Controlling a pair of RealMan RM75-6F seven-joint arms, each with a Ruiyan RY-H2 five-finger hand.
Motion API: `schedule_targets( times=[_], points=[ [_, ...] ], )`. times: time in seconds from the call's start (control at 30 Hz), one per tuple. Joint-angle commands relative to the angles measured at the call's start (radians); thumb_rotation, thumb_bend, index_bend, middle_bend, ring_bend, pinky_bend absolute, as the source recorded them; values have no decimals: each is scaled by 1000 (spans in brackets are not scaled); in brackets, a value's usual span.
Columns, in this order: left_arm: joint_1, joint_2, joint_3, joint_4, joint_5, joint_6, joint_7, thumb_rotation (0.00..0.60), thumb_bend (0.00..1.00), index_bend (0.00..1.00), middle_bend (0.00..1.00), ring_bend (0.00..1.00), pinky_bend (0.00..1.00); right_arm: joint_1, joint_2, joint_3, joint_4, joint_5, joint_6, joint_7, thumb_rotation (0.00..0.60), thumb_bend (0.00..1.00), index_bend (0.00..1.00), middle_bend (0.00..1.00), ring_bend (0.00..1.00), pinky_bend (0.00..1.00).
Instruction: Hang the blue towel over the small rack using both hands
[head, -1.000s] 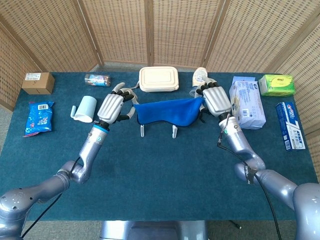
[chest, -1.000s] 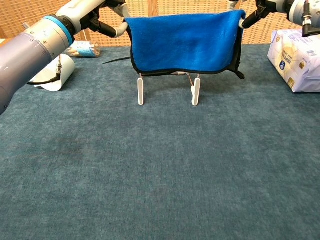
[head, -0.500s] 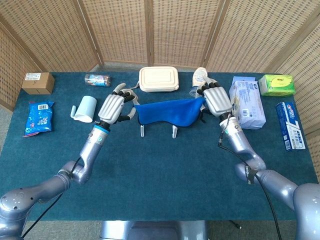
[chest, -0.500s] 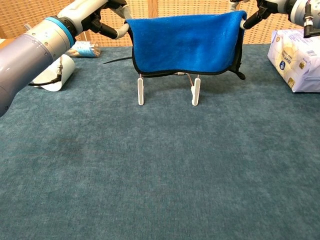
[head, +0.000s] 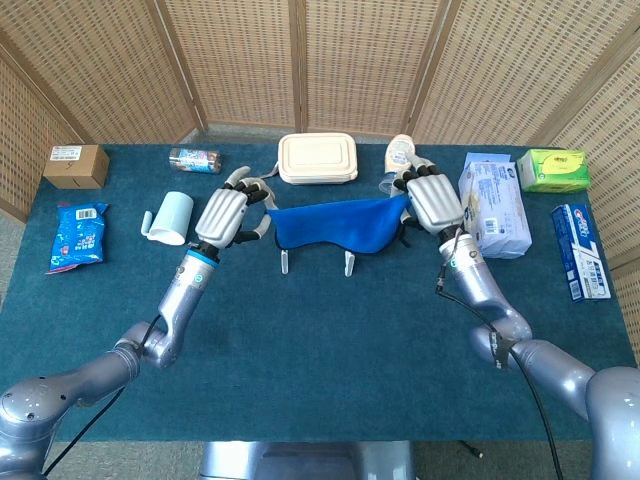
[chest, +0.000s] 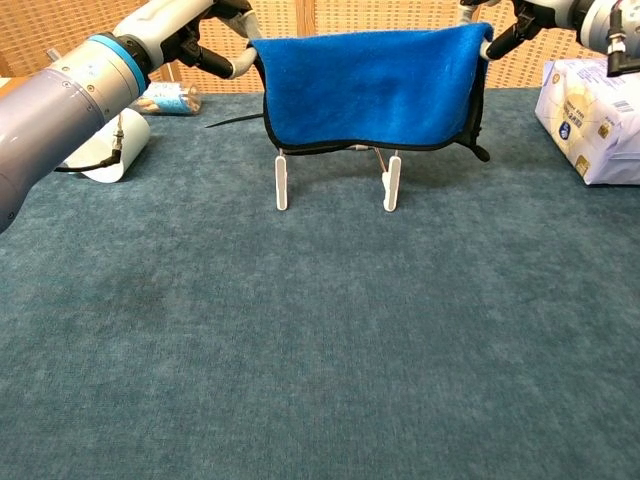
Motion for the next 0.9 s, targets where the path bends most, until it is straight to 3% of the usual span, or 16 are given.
schedule_targets(
  times=[0.03,0.9],
  points=[
    [-2,0,-1,-1,1,1,0,600,584,811,422,282,95,-3,3,0,-2,0,2,0,600,501,759,365,81,170],
    [24,36,-2,-33,-7,16,12,600,584,811,421,281,94,6,-1,8,-26,6,0,-21,600,500,755,364,80,170]
  ],
)
